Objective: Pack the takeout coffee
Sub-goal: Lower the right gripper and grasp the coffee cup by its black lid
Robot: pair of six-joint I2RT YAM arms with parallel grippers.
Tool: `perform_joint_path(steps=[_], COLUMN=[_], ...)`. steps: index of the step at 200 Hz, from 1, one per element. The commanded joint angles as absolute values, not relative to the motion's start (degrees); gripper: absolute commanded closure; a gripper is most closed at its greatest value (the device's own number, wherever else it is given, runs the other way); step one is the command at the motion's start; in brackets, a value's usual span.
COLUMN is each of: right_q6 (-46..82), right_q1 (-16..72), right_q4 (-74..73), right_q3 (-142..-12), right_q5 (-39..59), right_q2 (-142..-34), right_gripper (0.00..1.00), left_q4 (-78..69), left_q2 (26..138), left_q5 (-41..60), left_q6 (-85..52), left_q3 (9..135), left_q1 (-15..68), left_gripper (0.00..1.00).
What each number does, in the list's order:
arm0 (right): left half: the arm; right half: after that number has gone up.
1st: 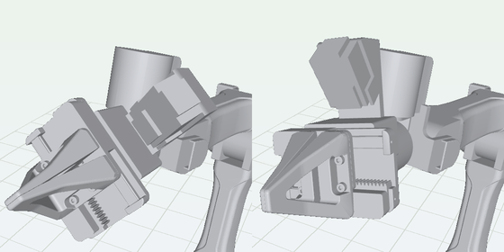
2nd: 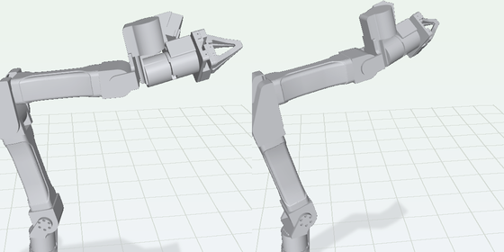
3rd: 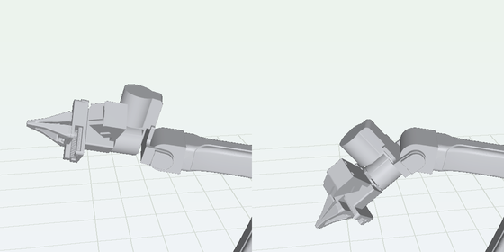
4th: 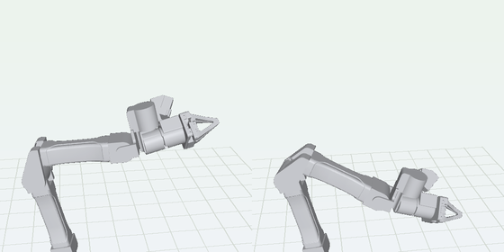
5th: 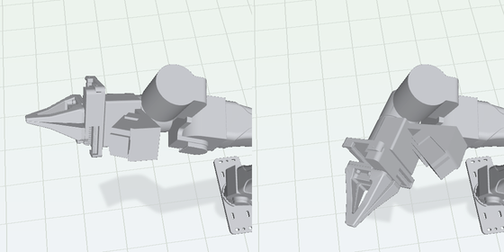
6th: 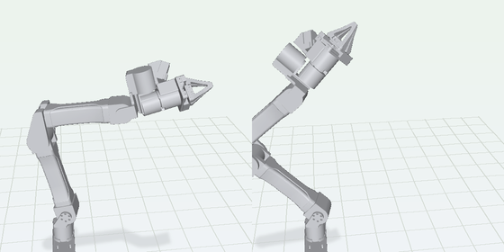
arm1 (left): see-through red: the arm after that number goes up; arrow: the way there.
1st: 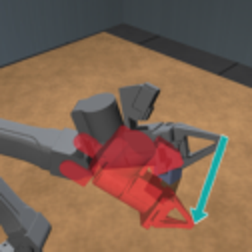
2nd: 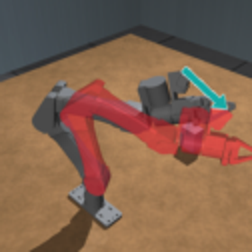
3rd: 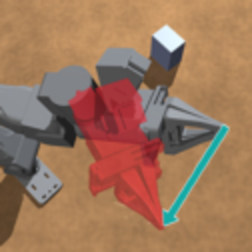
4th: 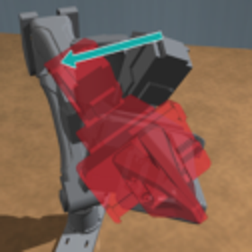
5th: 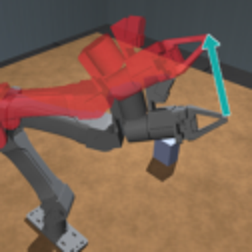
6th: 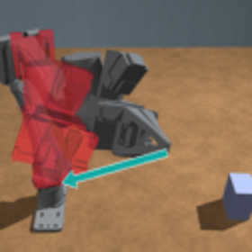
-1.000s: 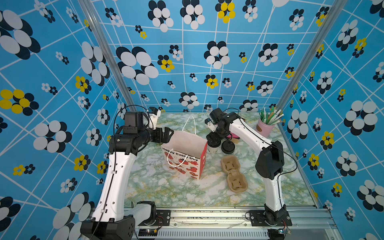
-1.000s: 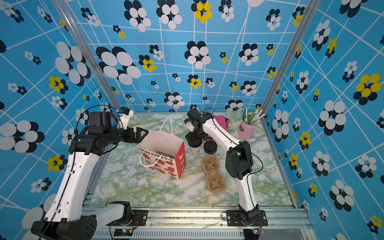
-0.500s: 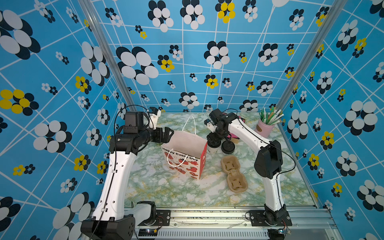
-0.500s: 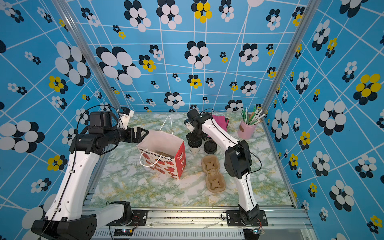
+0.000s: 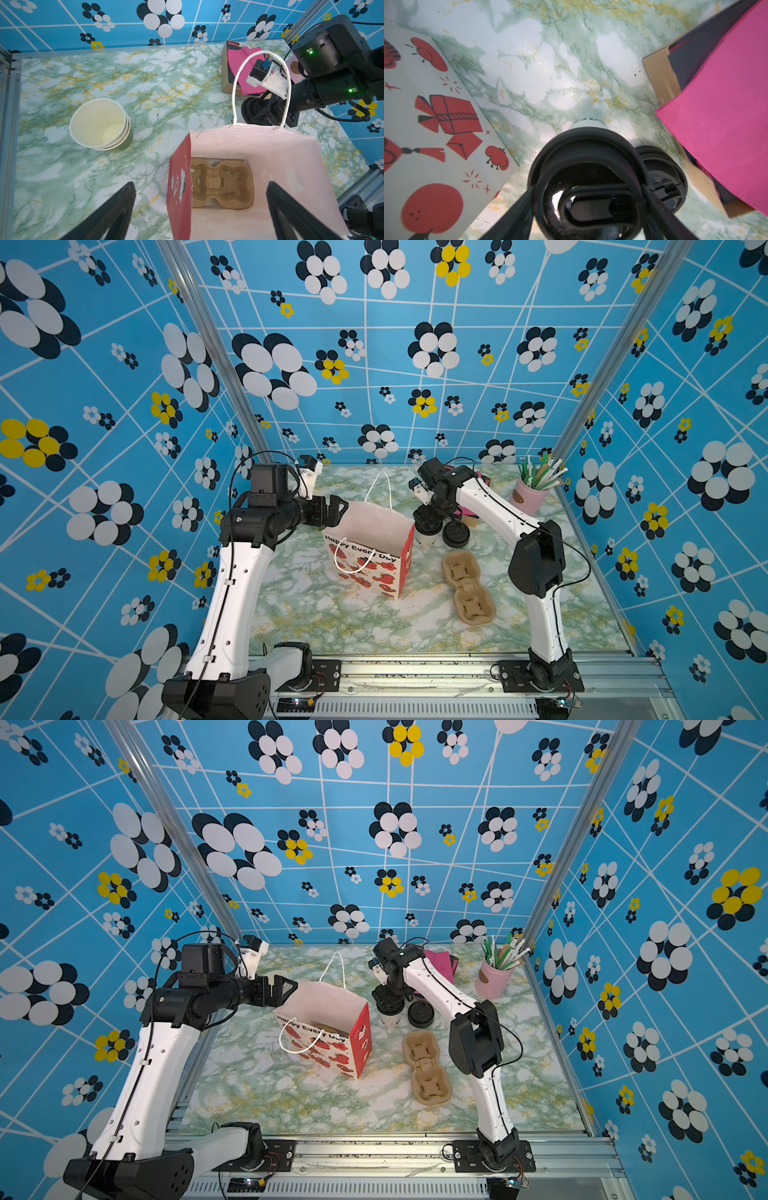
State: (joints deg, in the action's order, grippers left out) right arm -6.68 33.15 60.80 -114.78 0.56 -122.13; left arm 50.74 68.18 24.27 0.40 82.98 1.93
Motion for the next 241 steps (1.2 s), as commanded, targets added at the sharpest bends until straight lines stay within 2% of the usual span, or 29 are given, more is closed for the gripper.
perform_joint_path(steps=[1,17,84,148,213,241], right_q6=[-6.99,-6.95,-7.07,-6.59,-6.15,-6.2], right_q1=[33.34,33.44,33.49,33.48,33.45,33.47], right_q4=[61.48,61.29,60.25,58.23,57.95,58.33], right_q3=[-112.65,-112.31,-110.34,-109.94,-110.64,-110.9], right_q5=[-1.74,-1.54,-2.99,-1.36,-0.74,-0.94], right_q2=[-123.57,-123.4,-122.9,-119.05,-115.23,-113.49], right_gripper=[0.21,0.2,0.26,0.33,0.35,0.35], left_q4=[49.86,49.82,49.61,49.48,49.33,49.56], left_q2=[68.65,68.72,68.79,68.81,68.82,69.14], left_q5=[25.58,25.72,25.92,26.1,26.41,26.89], left_q6=[-0.18,-0.36,-0.53,-0.7,-0.88,-0.7], left_q3=[82.62,82.66,83.06,83.13,82.8,82.53], left_q1=[1.58,1.58,1.6,1.59,1.58,1.59], left_gripper=[0.01,0.01,0.01,0.01,0.0,0.04])
